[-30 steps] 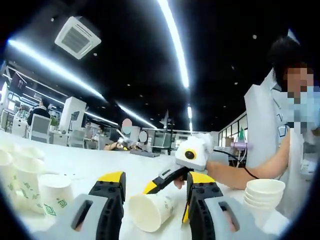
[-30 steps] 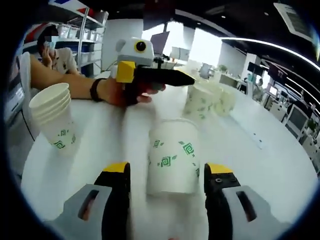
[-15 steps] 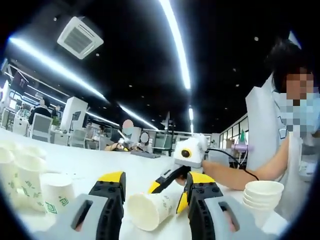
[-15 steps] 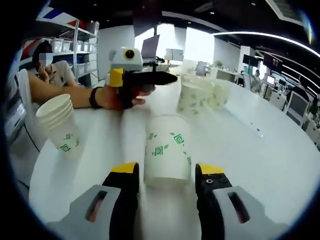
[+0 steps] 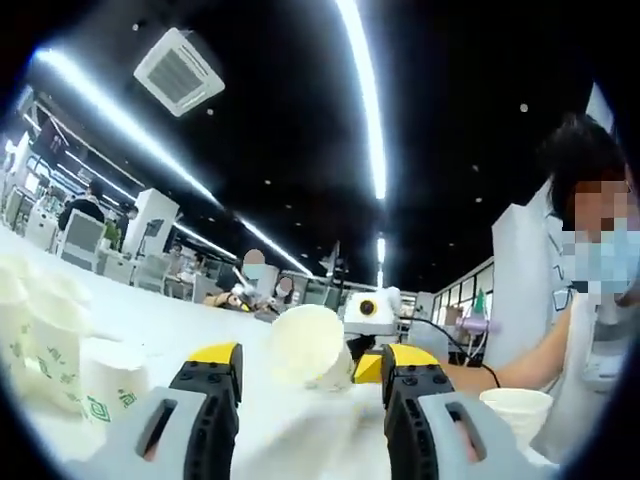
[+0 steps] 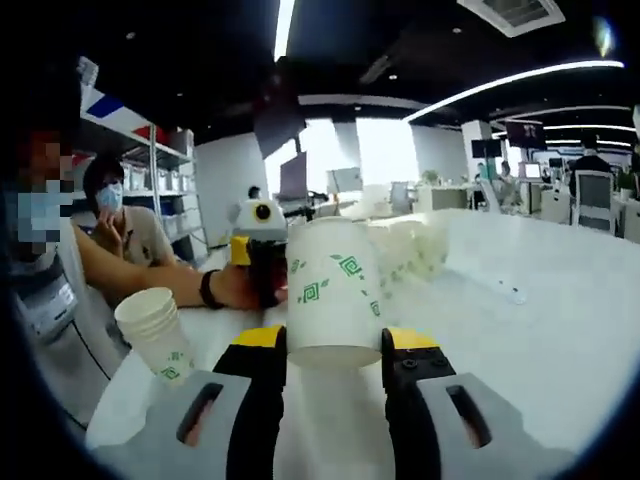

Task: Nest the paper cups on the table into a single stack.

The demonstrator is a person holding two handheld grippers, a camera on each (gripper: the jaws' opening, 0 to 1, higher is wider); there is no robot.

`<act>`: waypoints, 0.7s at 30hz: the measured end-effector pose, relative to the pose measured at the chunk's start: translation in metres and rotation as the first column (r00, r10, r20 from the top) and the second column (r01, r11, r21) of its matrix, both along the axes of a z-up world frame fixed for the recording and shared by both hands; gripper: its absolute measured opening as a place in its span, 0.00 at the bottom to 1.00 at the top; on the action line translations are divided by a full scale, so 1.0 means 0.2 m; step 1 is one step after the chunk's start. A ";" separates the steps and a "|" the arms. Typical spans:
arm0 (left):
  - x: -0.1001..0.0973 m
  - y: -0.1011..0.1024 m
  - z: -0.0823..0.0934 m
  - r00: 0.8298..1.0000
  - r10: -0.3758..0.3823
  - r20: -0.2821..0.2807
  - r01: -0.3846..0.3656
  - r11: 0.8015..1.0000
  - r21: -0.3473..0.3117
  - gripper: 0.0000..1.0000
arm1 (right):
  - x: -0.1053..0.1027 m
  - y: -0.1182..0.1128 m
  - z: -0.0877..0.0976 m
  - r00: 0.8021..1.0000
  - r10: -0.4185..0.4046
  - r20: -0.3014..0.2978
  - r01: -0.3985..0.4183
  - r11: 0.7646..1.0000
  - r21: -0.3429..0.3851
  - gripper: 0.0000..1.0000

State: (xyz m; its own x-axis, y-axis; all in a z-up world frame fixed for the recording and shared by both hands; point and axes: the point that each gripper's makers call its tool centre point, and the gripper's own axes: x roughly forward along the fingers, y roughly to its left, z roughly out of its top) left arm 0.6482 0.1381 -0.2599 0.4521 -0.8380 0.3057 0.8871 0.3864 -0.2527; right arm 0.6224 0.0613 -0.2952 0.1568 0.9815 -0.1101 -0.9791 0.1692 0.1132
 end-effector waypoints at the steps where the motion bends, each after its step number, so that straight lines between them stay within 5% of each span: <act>1: -0.01 0.00 0.02 1.000 -0.025 -0.012 0.025 0.999 -0.036 0.65 | -0.01 0.01 0.04 1.000 0.007 0.006 -0.007 0.999 0.042 0.40; 5: -0.08 -0.03 0.05 0.996 -0.088 -0.004 0.087 0.992 -0.095 0.76 | -0.06 0.07 0.19 0.998 0.062 0.005 -0.062 0.973 0.224 0.40; 8: -0.11 -0.05 0.07 0.993 -0.119 0.013 0.120 0.987 -0.110 0.77 | -0.17 0.16 0.23 0.994 0.106 -0.006 -0.099 0.947 0.307 0.40; 12: -0.18 -0.08 0.12 0.986 -0.158 0.053 0.163 0.979 -0.124 0.72 | -0.26 0.26 0.20 0.991 0.130 0.032 -0.134 0.952 0.277 0.40; 21: -0.26 -0.09 0.18 0.969 -0.207 0.138 0.226 0.964 -0.142 0.64 | -0.23 0.29 0.18 0.983 0.182 0.035 -0.185 0.942 0.280 0.40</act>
